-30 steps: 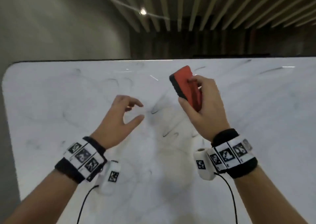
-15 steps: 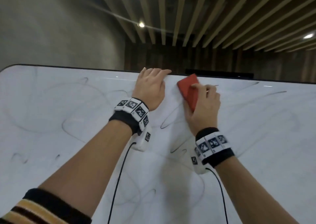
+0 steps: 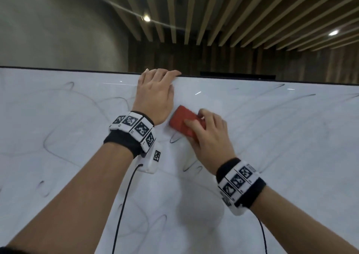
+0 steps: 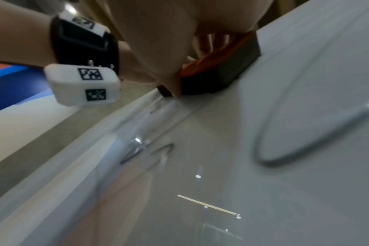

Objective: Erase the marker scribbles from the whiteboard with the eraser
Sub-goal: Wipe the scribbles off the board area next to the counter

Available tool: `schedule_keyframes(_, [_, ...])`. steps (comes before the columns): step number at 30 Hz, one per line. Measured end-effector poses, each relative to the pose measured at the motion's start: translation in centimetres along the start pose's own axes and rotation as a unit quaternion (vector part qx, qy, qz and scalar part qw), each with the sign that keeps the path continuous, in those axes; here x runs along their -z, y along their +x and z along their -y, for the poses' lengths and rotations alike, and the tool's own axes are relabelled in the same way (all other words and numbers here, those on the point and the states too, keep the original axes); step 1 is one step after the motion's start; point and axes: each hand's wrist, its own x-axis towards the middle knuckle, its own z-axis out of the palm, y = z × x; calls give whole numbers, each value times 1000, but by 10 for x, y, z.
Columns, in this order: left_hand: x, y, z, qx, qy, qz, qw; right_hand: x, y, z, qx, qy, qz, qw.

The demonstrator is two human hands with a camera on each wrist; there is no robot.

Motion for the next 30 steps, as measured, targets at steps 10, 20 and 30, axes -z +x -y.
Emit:
schedule_keyframes(10, [-6, 0, 0, 7, -5, -18, 1000, 8, 27, -14, -149, 2, -76, 986])
schedule_keyframes(20, [-8, -2, 2, 7, 0, -16, 1000, 16, 42, -43, -242, 14, -144, 960])
schedule_keyframes(30, [-9, -1, 7, -13, 13, -10, 1000, 38, 28, -87, -151, -1, -86, 985])
